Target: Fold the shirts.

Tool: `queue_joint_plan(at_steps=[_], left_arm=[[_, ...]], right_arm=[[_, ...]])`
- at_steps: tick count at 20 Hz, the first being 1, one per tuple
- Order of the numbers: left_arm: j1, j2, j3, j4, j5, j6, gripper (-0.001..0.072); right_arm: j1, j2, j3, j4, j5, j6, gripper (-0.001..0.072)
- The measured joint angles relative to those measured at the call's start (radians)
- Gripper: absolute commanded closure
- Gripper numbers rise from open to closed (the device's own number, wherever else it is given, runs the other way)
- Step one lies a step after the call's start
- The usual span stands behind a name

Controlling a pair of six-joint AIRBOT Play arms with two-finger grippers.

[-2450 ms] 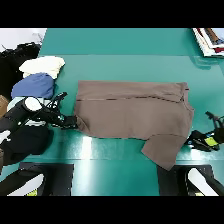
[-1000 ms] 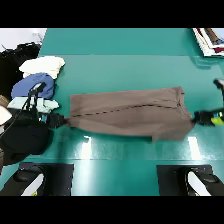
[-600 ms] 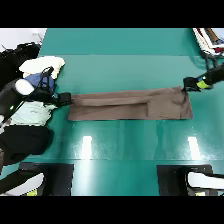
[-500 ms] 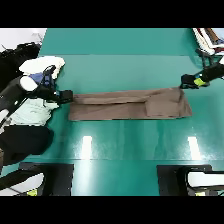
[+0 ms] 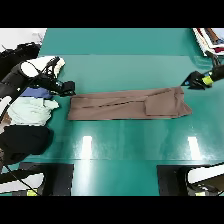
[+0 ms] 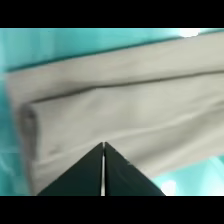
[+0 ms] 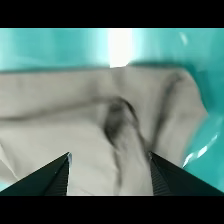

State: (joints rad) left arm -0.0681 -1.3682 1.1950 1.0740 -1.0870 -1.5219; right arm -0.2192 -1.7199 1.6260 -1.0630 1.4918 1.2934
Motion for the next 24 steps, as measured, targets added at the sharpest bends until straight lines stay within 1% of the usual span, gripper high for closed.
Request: queue_joint_plan(at_steps=[3,6,9,11,12,13,14,15,16,17,18,19,24], left_arm=[[-0.019,-0.001,0.008,-0.060,-0.011,0.007,0.0678],[-0.078,-0.001,0.010,-0.085,-0.011,0.009,0.0678],[-0.153,-0.001,0.011,-0.100,0.030,0.009,0.0678],[-0.203,-0.003,0.011,-0.100,0.061,0.008,0.0679],[-0.228,-0.006,0.011,-0.105,0.072,0.004,0.0679],[-0.250,-0.013,0.012,-0.106,0.085,-0.001,0.0678],[-0.269,-0.022,0.012,-0.107,0.098,-0.006,0.0679],[-0.288,-0.034,0.013,-0.108,0.112,-0.011,0.0678],[-0.307,-0.050,0.017,-0.117,0.128,-0.014,0.0679],[-0.323,-0.069,0.024,-0.124,0.144,-0.016,0.0679],[-0.338,-0.094,0.039,-0.130,0.159,-0.018,0.0679],[-0.354,-0.124,0.060,-0.137,0.172,-0.019,0.0679],[-0.427,-0.295,0.240,-0.156,0.198,-0.022,0.0679]], right_arm=[[-0.105,-0.003,-0.092,0.081,0.004,-0.055,0.0078],[-0.180,-0.016,-0.182,0.138,-0.020,-0.122,0.0079],[-0.192,-0.060,-0.226,0.177,-0.018,-0.171,0.0079],[-0.173,-0.092,-0.239,0.236,0.003,-0.203,0.0089],[-0.160,-0.104,-0.243,0.253,0.012,-0.214,0.0134],[-0.144,-0.111,-0.245,0.258,0.011,-0.228,0.0138],[-0.129,-0.118,-0.249,0.268,0.014,-0.239,0.0197],[-0.112,-0.121,-0.251,0.269,0.015,-0.251,0.0326],[-0.098,-0.121,-0.253,0.264,0.015,-0.259,0.0394],[-0.086,-0.118,-0.253,0.257,0.015,-0.268,0.0497],[-0.074,-0.109,-0.254,0.256,0.017,-0.278,0.0624],[-0.068,-0.095,-0.254,0.264,0.026,-0.286,0.0695],[-0.045,0.039,-0.255,0.283,0.042,-0.301,0.0699]])
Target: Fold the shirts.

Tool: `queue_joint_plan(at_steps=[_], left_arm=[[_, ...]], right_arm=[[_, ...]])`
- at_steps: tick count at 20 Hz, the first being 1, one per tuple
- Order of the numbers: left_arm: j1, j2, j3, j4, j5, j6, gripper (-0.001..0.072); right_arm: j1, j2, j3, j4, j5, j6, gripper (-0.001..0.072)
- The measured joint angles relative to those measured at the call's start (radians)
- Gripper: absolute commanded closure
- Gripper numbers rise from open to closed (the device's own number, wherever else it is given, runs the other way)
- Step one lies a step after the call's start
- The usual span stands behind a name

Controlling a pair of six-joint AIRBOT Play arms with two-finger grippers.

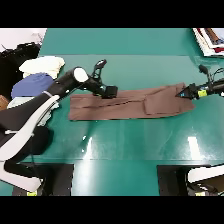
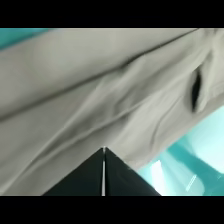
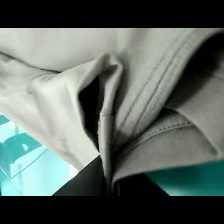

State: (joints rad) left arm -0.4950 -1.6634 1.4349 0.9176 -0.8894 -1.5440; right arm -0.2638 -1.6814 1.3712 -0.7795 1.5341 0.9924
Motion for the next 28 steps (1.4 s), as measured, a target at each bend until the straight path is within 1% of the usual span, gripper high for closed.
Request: queue_joint_plan(at_steps=[2,5,8,12,17,20,22,26,28], left_arm=[[-0.031,-0.080,0.094,-0.003,0.004,0.000,0.0679],[-0.074,-0.185,0.211,-0.006,0.005,-0.002,0.0679],[-0.096,-0.247,0.267,-0.010,0.005,-0.015,0.0679],[-0.104,-0.280,0.294,-0.011,0.007,-0.024,0.0679],[-0.102,-0.286,0.302,0.011,0.002,-0.027,0.0679],[-0.071,-0.251,0.303,0.035,-0.059,-0.021,0.0679],[-0.039,-0.208,0.303,0.079,-0.123,-0.013,0.0679],[0.058,-0.087,0.303,0.249,-0.282,0.000,0.0678],[0.129,-0.009,0.304,0.335,-0.339,0.004,0.0678]], right_arm=[[0.017,0.075,0.000,0.032,0.004,0.018,0.0700],[0.064,0.187,0.002,0.120,-0.007,0.047,0.0700],[0.137,0.268,0.044,0.171,-0.032,0.088,0.0700],[0.263,0.302,0.165,0.197,-0.050,0.134,0.0700],[0.401,0.269,0.304,0.204,-0.050,0.172,0.0700],[0.460,0.232,0.360,0.195,-0.048,0.182,0.0700],[0.492,0.208,0.387,0.166,-0.049,0.194,0.0699],[0.562,0.169,0.411,0.136,-0.056,0.203,0.0699],[0.628,0.142,0.417,0.135,-0.081,0.206,0.0698]])
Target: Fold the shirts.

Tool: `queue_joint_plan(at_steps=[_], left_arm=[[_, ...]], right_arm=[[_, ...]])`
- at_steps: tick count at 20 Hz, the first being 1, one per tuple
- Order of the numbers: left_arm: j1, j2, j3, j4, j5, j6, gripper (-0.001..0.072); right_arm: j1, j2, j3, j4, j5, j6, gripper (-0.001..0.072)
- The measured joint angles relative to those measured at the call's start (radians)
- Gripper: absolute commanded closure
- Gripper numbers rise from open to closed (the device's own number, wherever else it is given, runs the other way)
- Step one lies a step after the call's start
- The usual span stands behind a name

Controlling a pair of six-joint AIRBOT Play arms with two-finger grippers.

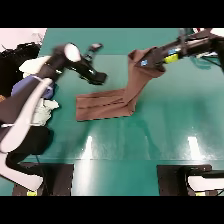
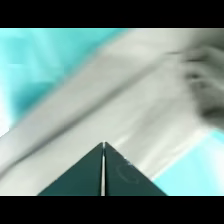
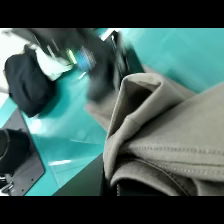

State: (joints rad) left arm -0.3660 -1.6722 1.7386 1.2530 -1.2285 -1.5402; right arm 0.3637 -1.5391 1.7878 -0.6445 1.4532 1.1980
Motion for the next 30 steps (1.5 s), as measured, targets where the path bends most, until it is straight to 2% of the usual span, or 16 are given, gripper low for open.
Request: queue_joint_plan(at_steps=[2,3,5,6,7,8,9,12,16,17,18,19,23,25,29,30], left_arm=[[0.083,0.092,0.000,0.053,-0.035,0.001,0.0678],[0.122,0.136,0.000,0.069,-0.048,0.002,0.0678],[0.198,0.224,0.000,0.096,-0.063,0.004,0.0678],[0.230,0.264,0.000,0.101,-0.069,0.006,0.0678],[0.259,0.297,0.000,0.108,-0.074,0.008,0.0678],[0.285,0.328,0.000,0.112,-0.080,0.010,0.0678],[0.308,0.355,0.000,0.117,-0.087,0.011,0.0678],[0.345,0.403,0.000,0.123,-0.111,0.016,0.0678],[0.361,0.424,-0.001,0.124,-0.138,0.019,0.0678],[0.363,0.426,-0.001,0.123,-0.142,0.020,0.0678],[0.365,0.429,-0.001,0.123,-0.143,0.020,0.0678],[0.366,0.430,-0.001,0.117,-0.146,0.021,0.0678],[0.367,0.430,-0.001,0.079,-0.130,0.022,0.0678],[0.367,0.430,-0.001,0.064,-0.115,0.022,0.0678],[0.367,0.430,-0.001,0.050,-0.102,0.022,0.0678],[0.367,0.430,-0.001,0.048,-0.101,0.022,0.0678]], right_arm=[[0.100,-0.044,0.002,-0.006,-0.057,0.001,0.0696],[0.154,-0.070,0.004,-0.004,-0.097,0.001,0.0624],[0.271,-0.142,0.027,0.002,-0.185,0.000,0.0125],[0.327,-0.184,0.053,0.005,-0.224,-0.010,0.0097],[0.373,-0.224,0.085,0.003,-0.247,-0.019,0.0158],[0.413,-0.263,0.125,-0.009,-0.259,-0.026,0.0256],[0.438,-0.291,0.161,-0.034,-0.261,-0.026,0.0283],[0.458,-0.316,0.196,-0.174,-0.222,0.005,0.0283],[0.345,-0.210,0.013,-0.293,-0.167,0.045,0.0282],[0.294,-0.170,-0.064,-0.307,-0.165,0.055,0.0247],[0.233,-0.127,-0.153,-0.322,-0.167,0.064,0.0137],[0.158,-0.080,-0.261,-0.327,-0.185,0.074,-0.0004],[-0.027,-0.028,-0.505,-0.233,-0.256,0.082,0.0013],[-0.069,-0.056,-0.566,-0.134,-0.274,0.064,0.0014],[-0.053,-0.166,-0.561,0.039,-0.294,0.003,0.0017],[-0.032,-0.199,-0.531,0.064,-0.296,-0.005,0.0052]])
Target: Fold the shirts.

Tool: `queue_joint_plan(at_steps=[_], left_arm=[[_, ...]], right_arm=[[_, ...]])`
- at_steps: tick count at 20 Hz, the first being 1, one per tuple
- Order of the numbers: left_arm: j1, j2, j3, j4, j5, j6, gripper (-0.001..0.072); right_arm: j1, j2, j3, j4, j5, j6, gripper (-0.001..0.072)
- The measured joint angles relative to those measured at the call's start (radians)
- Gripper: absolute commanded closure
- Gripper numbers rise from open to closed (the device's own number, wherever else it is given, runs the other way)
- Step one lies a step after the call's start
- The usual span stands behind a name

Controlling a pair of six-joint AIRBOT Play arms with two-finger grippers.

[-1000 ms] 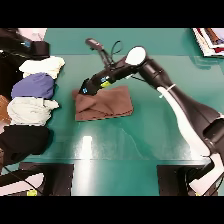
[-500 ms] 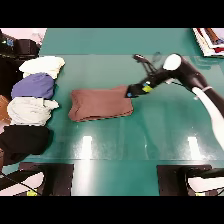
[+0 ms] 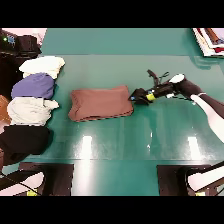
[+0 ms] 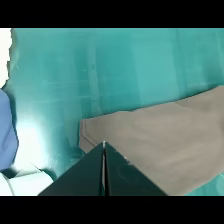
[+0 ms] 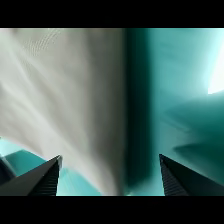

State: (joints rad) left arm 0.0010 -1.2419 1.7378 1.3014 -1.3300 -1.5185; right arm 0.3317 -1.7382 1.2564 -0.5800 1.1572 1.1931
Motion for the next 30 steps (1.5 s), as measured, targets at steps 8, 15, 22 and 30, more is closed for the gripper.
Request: queue_joint_plan(at_steps=[8,15,22,30], left_arm=[[0.000,0.000,0.000,-0.024,-0.003,0.000,0.0678],[-0.125,0.000,0.000,-0.046,-0.016,-0.018,0.0678],[-0.292,0.000,0.000,-0.049,0.061,-0.023,0.0678],[-0.335,0.000,0.000,-0.058,0.134,-0.051,0.0678]], right_arm=[[0.166,-0.217,0.280,0.074,0.009,-0.024,0.0699],[0.072,-0.134,0.345,0.002,0.017,0.004,0.0699],[-0.410,0.249,0.168,-0.260,0.011,0.053,0.0699],[-1.083,0.538,-0.152,-0.332,-0.099,0.125,0.0699]])
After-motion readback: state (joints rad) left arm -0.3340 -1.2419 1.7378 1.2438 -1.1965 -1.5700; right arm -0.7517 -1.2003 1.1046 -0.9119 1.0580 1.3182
